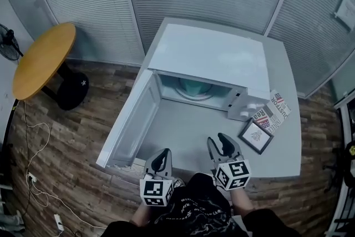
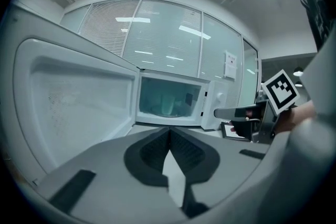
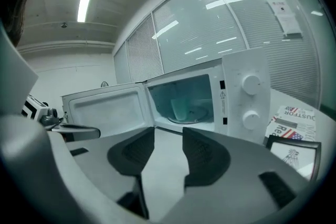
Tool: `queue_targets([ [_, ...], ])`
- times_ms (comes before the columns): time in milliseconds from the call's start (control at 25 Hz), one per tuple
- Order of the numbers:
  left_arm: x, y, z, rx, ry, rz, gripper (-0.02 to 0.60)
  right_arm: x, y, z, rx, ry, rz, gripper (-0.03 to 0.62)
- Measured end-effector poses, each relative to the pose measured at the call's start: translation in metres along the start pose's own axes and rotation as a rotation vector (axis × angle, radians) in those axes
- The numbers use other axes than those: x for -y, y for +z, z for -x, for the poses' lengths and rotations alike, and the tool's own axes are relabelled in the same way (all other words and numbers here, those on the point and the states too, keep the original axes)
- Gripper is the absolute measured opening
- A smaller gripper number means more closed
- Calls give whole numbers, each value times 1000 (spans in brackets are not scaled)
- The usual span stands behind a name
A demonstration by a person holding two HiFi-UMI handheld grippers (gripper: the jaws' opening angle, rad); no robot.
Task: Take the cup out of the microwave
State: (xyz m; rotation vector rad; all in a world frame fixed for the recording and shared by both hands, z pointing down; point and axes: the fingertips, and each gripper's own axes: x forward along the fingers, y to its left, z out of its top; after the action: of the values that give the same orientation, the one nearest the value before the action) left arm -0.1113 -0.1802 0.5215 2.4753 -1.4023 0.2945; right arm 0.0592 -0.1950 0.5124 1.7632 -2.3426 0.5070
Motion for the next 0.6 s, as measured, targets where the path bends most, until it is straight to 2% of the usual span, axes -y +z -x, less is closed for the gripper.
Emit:
queue_targets([
  [240,-7,0,-4,4,1,18,6,-1,14,-16,1,-5,22,255],
  [600,-12,10,-25,-2,5,37,6,9,49,-62,30,-5,48,324],
])
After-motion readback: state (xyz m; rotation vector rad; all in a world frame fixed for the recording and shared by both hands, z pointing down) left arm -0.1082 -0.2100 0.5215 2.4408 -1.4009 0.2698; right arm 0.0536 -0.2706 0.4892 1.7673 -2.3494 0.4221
